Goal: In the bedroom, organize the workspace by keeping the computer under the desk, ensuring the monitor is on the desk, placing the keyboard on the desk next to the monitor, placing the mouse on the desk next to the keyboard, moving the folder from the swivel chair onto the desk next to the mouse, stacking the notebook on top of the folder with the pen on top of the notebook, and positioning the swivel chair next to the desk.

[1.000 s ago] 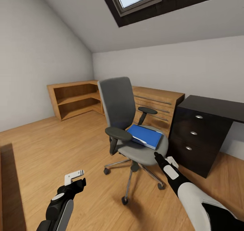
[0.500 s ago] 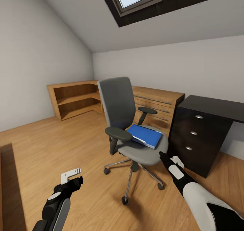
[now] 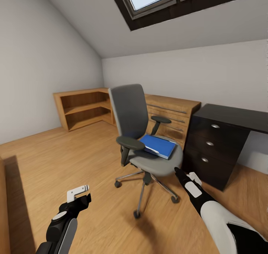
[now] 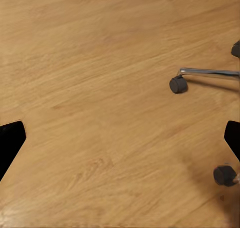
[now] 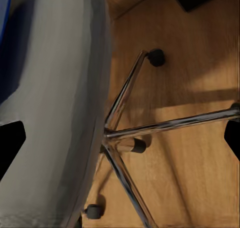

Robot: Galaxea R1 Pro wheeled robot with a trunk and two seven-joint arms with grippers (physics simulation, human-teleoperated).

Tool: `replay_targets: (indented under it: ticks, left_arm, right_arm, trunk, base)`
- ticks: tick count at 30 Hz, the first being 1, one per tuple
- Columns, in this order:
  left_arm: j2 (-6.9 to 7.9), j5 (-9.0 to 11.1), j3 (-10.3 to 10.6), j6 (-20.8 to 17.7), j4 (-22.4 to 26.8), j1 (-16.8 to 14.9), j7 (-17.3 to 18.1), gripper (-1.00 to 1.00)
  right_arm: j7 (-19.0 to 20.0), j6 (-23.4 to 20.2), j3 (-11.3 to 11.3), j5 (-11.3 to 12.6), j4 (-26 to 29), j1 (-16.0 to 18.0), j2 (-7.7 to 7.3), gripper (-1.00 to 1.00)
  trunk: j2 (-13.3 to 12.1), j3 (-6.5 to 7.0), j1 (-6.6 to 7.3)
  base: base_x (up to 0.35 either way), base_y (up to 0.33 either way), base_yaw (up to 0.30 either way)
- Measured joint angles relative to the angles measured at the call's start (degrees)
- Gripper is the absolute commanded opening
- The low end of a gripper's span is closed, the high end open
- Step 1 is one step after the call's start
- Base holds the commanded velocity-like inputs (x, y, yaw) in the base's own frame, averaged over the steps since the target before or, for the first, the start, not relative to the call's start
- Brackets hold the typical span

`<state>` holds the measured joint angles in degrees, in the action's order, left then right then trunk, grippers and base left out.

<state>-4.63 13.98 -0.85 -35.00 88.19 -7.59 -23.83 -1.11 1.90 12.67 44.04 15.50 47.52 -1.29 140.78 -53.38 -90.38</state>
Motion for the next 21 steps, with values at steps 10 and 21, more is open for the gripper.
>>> replay_targets:
  ticks: [10, 21]
  left_arm:
    - [0.00, 0.00, 0.07, -0.03, -0.03, 0.02, 0.00, 1.00]
    - [-0.02, 0.00, 0.17, -0.09, -0.09, 0.02, 0.00, 1.00]
  right_arm:
    - [0.06, -0.02, -0.03, 0.00, -0.02, 0.00, 0.09, 1.00]
    - [1.15, -1.15, -0.11, 0.10, -0.22, -0.08, 0.45, 1.00]
  trunk:
    - [0.00, 0.00, 0.02]
    - [0.00, 0.00, 0.03]
  base:
    - [-0.149, 0.000, 0.000]
    - [-0.010, 0.000, 0.000]
